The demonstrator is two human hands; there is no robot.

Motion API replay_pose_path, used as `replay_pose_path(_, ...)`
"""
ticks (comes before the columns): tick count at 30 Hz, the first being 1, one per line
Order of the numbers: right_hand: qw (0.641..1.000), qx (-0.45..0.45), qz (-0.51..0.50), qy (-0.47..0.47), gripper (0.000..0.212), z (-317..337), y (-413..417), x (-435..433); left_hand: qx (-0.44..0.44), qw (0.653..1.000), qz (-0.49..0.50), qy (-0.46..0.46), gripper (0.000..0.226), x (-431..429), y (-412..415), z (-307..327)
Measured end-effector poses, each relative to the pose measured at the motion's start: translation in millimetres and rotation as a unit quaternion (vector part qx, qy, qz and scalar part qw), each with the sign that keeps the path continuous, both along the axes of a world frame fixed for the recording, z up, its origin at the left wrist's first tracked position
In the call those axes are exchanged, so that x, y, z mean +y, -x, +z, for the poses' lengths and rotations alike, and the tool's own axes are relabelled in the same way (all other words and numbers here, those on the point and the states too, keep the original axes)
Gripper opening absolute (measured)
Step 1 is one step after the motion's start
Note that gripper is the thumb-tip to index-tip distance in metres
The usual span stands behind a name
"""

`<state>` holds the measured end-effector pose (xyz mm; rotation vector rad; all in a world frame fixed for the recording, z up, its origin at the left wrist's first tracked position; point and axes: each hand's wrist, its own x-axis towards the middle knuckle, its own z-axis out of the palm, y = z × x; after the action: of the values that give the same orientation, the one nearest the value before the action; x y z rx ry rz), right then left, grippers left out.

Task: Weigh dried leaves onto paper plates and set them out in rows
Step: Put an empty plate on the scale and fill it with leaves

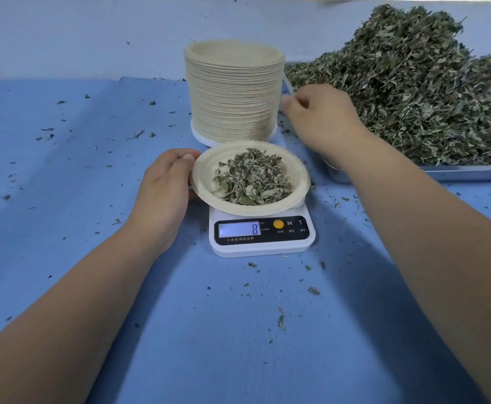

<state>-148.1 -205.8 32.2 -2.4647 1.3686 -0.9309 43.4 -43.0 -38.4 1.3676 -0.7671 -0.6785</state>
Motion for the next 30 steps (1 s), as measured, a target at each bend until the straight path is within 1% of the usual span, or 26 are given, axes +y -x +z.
replay_pose_path(1, 0.998, 0.049, -0.033, -0.011, 0.04, -3.9, 9.1, -8.2, 0.002, 1.0, 0.001, 0.0, 0.028, -0.1, -0.2, -0.2)
replay_pose_path(3, 0.987, 0.125, -0.073, -0.071, 0.034, -15.5, 23.9, -19.7, 0.004, 1.0, 0.001, -0.002, 0.028, 0.0, 0.0, -0.3)
replay_pose_path(5, 0.979, 0.123, -0.074, -0.143, 0.047, -24.3, 30.7, -24.5, 0.006, 1.0, -0.004, -0.002, 0.028, 0.5, 0.5, -0.3)
replay_pose_path(7, 0.975, 0.107, -0.087, -0.173, 0.065, -24.6, 30.3, -25.8, 0.004, 1.0, -0.007, -0.001, 0.03, 1.3, 0.4, -0.2)
replay_pose_path(9, 0.964, 0.132, -0.104, -0.205, 0.078, -22.8, 28.6, -26.5, 0.006, 1.0, -0.008, -0.001, 0.03, 2.1, 0.0, 0.5)
replay_pose_path(11, 0.948, 0.164, -0.102, -0.253, 0.085, -22.7, 28.2, -25.3, 0.008, 1.0, -0.011, -0.003, 0.028, 2.5, -0.5, 0.8)
replay_pose_path(13, 0.941, 0.17, -0.098, -0.274, 0.088, -22.0, 28.2, -23.1, 0.009, 1.0, -0.013, -0.003, 0.026, 2.9, -0.5, 0.8)
replay_pose_path(20, 0.933, 0.231, -0.084, -0.263, 0.095, -18.4, 37.2, -20.0, 0.019, 1.0, -0.021, -0.005, 0.025, 3.9, 0.2, 3.4)
replay_pose_path(22, 0.935, 0.252, -0.084, -0.235, 0.091, -18.5, 38.8, -17.5, 0.016, 1.0, -0.024, -0.004, 0.026, 4.5, 0.2, 3.5)
replay_pose_path(25, 0.937, 0.29, -0.082, -0.179, 0.078, -21.3, 40.9, -12.3, 0.016, 1.0, -0.024, -0.004, 0.026, 4.7, 0.8, 3.9)
replay_pose_path(27, 0.946, 0.277, -0.076, -0.152, 0.068, -23.8, 45.1, -2.1, 0.021, 1.0, -0.019, -0.001, 0.024, 4.3, 0.9, 4.3)
replay_pose_path(30, 0.975, 0.194, -0.064, -0.083, 0.052, -29.1, 53.0, 20.3, 0.015, 1.0, -0.019, 0.0, 0.024, 3.9, 0.1, 2.5)
